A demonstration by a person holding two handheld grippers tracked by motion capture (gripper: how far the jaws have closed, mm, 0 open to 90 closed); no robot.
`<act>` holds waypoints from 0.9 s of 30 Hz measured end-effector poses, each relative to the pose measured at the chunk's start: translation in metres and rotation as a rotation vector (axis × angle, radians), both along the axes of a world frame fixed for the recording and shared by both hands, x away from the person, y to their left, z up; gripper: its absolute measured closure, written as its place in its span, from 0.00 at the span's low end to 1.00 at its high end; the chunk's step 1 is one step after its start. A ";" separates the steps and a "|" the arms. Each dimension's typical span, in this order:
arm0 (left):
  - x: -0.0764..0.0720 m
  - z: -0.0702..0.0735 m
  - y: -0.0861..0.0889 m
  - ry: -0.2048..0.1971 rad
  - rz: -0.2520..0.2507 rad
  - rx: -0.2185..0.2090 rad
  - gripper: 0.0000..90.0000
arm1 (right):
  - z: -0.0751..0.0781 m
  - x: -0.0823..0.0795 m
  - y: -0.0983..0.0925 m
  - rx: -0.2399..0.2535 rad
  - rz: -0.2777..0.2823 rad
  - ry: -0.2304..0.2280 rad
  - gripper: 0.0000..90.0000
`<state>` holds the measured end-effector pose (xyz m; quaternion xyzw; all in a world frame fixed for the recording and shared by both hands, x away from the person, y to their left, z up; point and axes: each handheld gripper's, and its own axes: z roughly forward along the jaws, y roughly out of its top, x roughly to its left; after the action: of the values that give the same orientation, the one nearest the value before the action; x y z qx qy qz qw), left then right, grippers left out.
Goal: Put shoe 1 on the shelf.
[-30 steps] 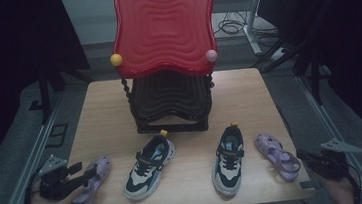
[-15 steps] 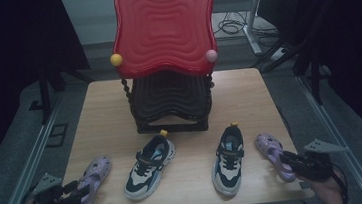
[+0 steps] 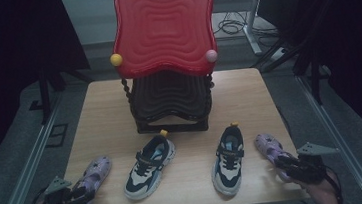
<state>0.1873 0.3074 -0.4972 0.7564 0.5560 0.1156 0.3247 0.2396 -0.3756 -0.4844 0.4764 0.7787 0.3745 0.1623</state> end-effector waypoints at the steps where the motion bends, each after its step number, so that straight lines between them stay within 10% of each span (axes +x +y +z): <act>1: 0.000 -0.001 0.000 0.002 0.000 0.000 0.64 | 0.000 0.000 0.000 -0.001 -0.003 0.002 0.79; 27: 0.011 -0.002 -0.007 0.062 -0.063 0.052 0.73 | -0.017 0.007 0.000 -0.079 -0.048 0.103 0.84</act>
<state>0.1984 0.3007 -0.4995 0.7851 0.5382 0.0964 0.2910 0.2464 -0.3761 -0.5017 0.5068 0.7886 0.3145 0.1495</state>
